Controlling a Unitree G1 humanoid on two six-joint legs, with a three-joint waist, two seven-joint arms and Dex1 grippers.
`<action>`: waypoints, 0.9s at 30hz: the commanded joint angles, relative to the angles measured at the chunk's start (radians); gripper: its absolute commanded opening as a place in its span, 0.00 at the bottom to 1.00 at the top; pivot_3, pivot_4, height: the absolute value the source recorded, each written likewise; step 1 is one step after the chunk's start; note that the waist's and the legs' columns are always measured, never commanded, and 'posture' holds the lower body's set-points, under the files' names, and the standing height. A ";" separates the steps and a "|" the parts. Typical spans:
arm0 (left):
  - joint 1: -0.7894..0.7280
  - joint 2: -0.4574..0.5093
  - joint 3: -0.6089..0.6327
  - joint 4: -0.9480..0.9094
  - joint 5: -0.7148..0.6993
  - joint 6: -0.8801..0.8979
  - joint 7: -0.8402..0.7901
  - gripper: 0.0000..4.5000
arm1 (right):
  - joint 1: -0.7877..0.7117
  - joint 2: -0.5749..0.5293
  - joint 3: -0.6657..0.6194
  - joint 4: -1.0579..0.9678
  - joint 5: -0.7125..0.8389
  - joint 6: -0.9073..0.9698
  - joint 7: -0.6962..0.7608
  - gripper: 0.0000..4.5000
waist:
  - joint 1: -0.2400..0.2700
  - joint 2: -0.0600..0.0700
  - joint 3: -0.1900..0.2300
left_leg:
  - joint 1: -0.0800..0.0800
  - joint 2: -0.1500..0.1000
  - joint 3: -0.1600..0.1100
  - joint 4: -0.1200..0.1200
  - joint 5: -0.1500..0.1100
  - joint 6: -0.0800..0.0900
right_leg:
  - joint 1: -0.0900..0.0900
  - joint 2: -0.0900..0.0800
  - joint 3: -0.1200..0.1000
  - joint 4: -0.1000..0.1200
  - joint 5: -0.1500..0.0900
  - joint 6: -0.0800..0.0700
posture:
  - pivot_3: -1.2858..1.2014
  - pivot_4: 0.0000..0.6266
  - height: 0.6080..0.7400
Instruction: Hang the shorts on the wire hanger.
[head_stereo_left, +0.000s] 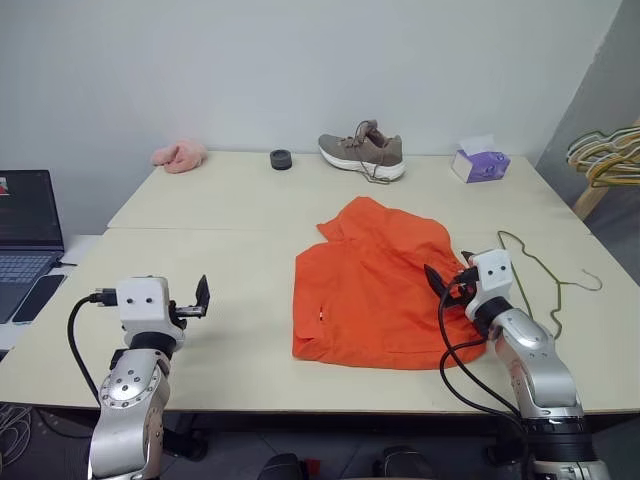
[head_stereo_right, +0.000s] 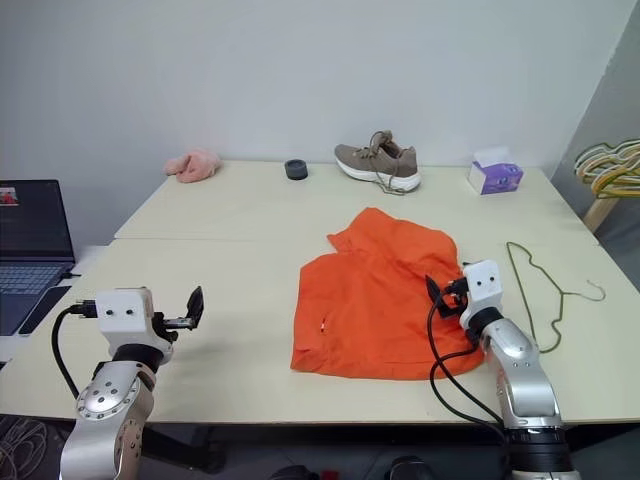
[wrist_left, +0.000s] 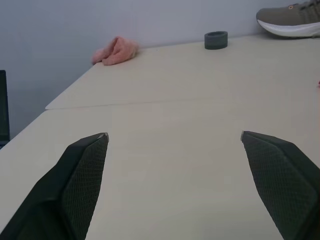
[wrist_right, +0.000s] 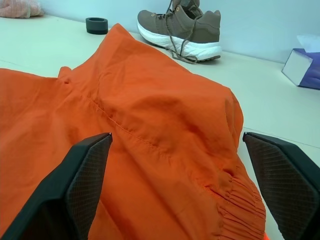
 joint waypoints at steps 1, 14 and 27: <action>-0.004 0.014 0.004 -0.053 0.006 -0.025 -0.010 1.00 | -0.016 -0.008 -0.017 -0.037 0.014 -0.006 0.001 0.99 | 0.000 0.000 0.000 | 0.000 0.000 0.000 0.000 0.000 0.000 | 0.000 0.000 0.000 0.000 0.000 0.000 | 0.50 0.00 1.00; -0.020 0.010 -0.011 -0.046 0.027 -0.022 -0.008 1.00 | -0.004 -0.012 -0.014 -0.055 0.018 -0.015 0.031 0.99 | -0.001 0.000 0.000 | 0.000 0.000 0.000 0.000 0.000 0.000 | 0.000 0.000 0.000 0.000 0.000 0.000 | 0.50 0.00 1.00; 0.000 0.046 -0.047 -0.053 -0.018 -0.062 -0.148 1.00 | 0.018 -0.023 0.022 -0.068 0.004 -0.061 0.076 0.99 | -0.003 0.000 0.000 | 0.000 0.000 0.000 0.000 0.000 0.000 | 0.000 0.000 0.000 0.000 0.000 0.000 | 0.49 0.00 1.00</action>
